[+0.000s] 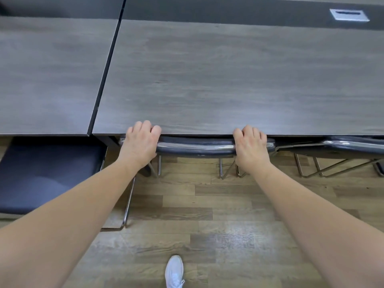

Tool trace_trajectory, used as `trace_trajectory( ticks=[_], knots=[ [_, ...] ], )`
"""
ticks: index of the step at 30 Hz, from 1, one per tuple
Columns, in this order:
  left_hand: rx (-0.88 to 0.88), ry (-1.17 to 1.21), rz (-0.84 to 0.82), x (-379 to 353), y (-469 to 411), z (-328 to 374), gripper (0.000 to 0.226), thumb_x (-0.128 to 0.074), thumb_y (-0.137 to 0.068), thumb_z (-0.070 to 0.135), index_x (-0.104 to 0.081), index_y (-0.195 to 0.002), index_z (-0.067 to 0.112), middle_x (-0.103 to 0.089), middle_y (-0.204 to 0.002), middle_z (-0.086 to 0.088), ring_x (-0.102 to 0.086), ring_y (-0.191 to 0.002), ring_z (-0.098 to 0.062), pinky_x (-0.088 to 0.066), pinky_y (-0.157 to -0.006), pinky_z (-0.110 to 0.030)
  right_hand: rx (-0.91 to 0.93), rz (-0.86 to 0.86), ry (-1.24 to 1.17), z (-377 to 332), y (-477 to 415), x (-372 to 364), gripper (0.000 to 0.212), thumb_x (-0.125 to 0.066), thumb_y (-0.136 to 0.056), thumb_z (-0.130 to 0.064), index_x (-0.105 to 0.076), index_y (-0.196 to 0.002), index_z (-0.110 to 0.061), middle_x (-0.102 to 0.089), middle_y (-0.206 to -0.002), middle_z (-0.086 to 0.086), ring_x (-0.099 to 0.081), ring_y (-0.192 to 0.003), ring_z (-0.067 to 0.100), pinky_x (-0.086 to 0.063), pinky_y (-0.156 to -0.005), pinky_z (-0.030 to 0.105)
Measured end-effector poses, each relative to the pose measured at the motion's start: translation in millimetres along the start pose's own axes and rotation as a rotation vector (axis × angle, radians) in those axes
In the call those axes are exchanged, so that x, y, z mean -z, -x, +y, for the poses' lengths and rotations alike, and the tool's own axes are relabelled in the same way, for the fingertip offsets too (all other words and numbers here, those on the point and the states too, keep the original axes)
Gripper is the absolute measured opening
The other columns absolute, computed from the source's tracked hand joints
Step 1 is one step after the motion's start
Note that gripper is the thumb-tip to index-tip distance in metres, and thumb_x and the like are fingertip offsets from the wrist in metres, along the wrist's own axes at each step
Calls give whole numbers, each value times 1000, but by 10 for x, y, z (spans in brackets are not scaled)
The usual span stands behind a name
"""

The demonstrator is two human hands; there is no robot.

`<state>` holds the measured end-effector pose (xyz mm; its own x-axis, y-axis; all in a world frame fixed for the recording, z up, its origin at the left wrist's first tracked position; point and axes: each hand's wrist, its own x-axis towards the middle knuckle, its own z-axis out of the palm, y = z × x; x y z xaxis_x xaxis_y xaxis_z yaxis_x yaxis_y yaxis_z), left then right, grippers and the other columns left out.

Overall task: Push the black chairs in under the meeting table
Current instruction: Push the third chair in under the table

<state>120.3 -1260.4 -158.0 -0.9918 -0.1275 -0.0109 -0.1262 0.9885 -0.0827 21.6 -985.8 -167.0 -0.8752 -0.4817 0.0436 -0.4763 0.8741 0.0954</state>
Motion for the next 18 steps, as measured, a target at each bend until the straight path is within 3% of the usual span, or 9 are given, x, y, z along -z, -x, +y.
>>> trace_trajectory(
  ticks=[4,8,14,18],
  knots=[
    [-30,-63,58,-31,-4,-1,32,-74,-57,2,-55,-81,8,-56,-79,-14,-53,-72,-35,-41,-60,-39,11,-33,-9,17,-19,4,36,-53,-64,7,-50,-98,-7,-51,-94,16,-47,-85,34,-37,-79,43],
    [-29,-44,61,-62,-24,-9,30,-70,-61,1,-54,-85,9,-55,-82,-14,-52,-76,-35,-42,-63,-41,21,-70,-7,18,-24,45,36,-51,-70,3,-46,-103,-9,-49,-100,14,-44,-91,32,-36,-82,41],
    [38,92,-109,30,-21,11,41,-67,-70,6,-49,-105,14,-50,-106,-14,-46,-97,-35,-40,-81,-44,-5,-164,4,-14,-28,109,39,-61,-72,0,-43,-104,-13,-49,-103,12,-45,-94,30,-37,-81,39],
    [121,299,-260,336,62,3,47,-64,-78,15,-50,-123,16,-49,-122,-13,-44,-114,-33,-39,-96,-43,-55,-270,-86,-167,23,446,45,-66,-75,-14,-47,-116,-16,-50,-111,10,-46,-104,30,-35,-90,42]
  ],
)
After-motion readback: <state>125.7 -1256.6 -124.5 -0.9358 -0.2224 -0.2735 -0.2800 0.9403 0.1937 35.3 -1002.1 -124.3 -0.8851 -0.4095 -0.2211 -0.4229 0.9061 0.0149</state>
